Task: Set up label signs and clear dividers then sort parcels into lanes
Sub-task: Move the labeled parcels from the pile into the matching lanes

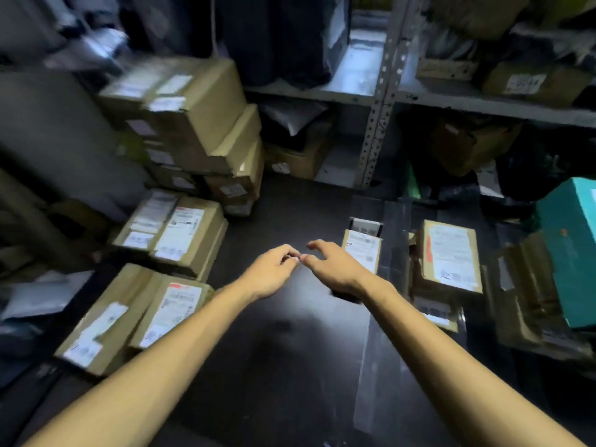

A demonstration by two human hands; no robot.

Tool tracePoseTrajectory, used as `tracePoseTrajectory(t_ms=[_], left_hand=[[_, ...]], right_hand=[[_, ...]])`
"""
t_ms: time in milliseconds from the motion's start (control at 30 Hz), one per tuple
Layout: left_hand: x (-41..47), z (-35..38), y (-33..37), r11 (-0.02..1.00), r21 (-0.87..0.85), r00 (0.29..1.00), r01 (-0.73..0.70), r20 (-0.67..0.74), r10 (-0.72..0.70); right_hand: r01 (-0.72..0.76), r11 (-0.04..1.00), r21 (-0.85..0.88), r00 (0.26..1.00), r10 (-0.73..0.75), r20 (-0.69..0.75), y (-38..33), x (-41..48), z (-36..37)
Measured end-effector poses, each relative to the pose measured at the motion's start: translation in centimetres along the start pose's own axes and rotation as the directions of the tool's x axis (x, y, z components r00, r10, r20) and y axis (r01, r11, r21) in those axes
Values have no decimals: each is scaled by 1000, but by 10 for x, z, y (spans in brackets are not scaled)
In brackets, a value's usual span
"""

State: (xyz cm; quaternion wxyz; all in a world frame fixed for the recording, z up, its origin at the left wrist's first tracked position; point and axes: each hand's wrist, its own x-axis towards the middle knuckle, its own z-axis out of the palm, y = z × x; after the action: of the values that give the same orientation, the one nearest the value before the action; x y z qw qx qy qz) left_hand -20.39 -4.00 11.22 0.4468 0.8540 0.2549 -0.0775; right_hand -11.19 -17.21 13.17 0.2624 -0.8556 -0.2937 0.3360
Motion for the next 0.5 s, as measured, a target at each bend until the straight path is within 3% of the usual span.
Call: tracePoseTrajectory(t_ms=[300,500], left_hand=[[-90,-120,-89,994,-38,960,98,-258,-105],[-100,-150,-165,983,-53,948,177,-261,-185]], right_hand=[[218,976,-25,968,-213,132,-129,10,71],[129,992,1,973,-127,192,-151,34,144]])
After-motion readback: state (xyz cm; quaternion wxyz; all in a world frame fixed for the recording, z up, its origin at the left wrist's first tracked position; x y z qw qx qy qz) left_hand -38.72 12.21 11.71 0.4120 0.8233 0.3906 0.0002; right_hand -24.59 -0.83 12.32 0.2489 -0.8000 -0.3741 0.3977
